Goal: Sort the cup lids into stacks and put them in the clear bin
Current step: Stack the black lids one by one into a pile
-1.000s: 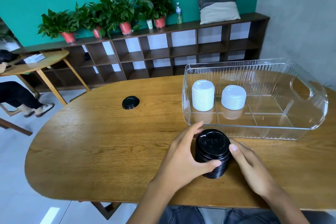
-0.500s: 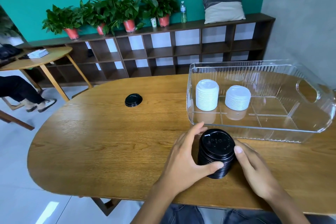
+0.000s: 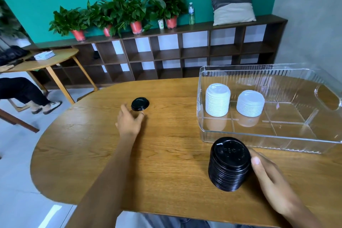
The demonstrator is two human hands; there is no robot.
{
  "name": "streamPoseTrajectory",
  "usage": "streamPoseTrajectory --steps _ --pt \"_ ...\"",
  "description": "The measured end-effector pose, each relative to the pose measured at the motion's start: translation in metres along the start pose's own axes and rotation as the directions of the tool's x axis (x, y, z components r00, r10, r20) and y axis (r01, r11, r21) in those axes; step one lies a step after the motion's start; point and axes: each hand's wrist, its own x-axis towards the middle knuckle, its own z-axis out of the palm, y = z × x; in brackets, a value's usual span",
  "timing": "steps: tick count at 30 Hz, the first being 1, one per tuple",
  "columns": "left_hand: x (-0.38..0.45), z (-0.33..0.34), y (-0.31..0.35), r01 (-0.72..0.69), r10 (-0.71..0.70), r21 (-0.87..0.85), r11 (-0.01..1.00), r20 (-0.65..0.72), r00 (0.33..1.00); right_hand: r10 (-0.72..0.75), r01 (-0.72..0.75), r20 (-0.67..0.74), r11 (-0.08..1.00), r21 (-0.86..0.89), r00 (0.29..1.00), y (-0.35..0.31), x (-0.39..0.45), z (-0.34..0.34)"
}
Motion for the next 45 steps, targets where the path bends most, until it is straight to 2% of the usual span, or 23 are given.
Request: streamPoseTrajectory --steps 4,8,10,20,26,35,41,45 --pt "0.036 0.013 0.003 0.072 -0.070 0.036 0.997 -0.042 0.997 -0.012 0.012 0.020 1.000 -0.001 1.000 0.004 0.001 0.001" --pt "0.047 0.024 0.005 0.028 -0.026 0.140 0.990 -0.010 1.000 -0.012 0.012 -0.007 1.000 0.011 1.000 0.002 0.003 0.001" --pt "0.044 0.023 0.003 0.008 -0.006 0.105 0.994 -0.018 1.000 -0.016 0.017 -0.013 1.000 0.022 1.000 0.002 0.003 0.001" --pt "-0.064 0.000 0.009 -0.216 0.225 -0.068 0.974 0.174 0.959 -0.023 0.023 0.003 1.000 0.011 1.000 0.009 0.002 0.001" --pt "-0.111 -0.003 0.011 -0.331 0.315 0.030 0.943 0.230 0.921 -0.027 0.027 0.010 1.000 0.005 1.000 0.012 0.001 0.001" --pt "-0.111 -0.005 0.008 -0.346 0.334 -0.008 0.938 0.293 0.896 -0.031 0.031 0.011 0.999 0.012 0.999 0.011 0.002 0.001" --pt "-0.114 -0.008 0.013 -0.299 0.289 -0.007 0.954 0.275 0.917 -0.033 0.034 -0.004 0.999 0.025 0.999 0.007 0.001 0.002" --pt "-0.114 -0.010 0.013 -0.323 0.325 -0.064 0.944 0.336 0.884 -0.027 0.027 -0.007 0.999 0.023 1.000 0.007 0.001 0.002"
